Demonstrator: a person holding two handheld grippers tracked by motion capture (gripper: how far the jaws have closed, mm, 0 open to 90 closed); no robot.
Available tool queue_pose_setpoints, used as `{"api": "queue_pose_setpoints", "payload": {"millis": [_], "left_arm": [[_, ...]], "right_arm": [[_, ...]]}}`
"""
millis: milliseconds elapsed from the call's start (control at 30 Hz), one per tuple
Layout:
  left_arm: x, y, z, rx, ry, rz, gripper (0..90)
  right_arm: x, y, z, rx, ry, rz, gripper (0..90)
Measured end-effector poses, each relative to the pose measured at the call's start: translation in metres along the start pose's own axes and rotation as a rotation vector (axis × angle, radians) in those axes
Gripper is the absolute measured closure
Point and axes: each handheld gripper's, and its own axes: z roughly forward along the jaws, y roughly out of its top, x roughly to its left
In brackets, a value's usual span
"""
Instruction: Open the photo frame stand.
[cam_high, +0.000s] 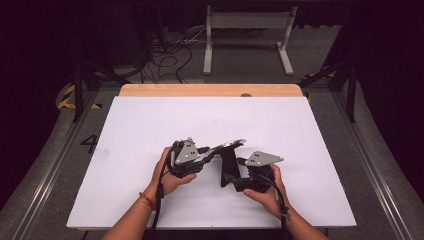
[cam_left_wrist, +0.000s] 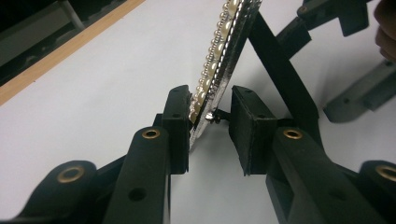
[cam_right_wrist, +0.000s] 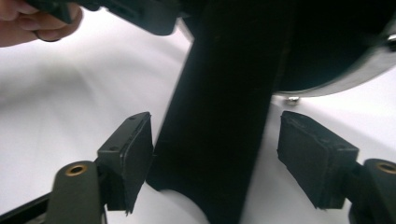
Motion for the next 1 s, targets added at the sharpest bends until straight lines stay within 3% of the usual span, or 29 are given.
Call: {"api": "queue_pose_setpoints", "payload": {"millis": [233,467,633,700,1000], "left_arm": [[-0.001,0.0,0.004,0.01,0.023,0.006,72.1],[-0.003,0.0,0.006,0.015,0.043,0.013,74.8],[-0.004,0.001,0.006,0.019,0.045,0.009,74.9],[-0.004,0.001,0.006,0.023,0.049,0.012,75.0],[-0.01,0.004,0.006,0.048,0.075,0.041,76.1]], "right_arm": [[0.008,-0.004,0.013,-0.009,-0.039,0.05,24.2],[0.017,-0.003,0.025,-0.012,-0.135,0.089,28.1],[0.015,-0.007,0.025,0.0,-0.115,0.094,29.5],[0.016,-0.007,0.024,-0.001,-0.112,0.087,34.2],[0.015,-0.009,0.02,0.008,-0.111,0.089,34.6]]}}
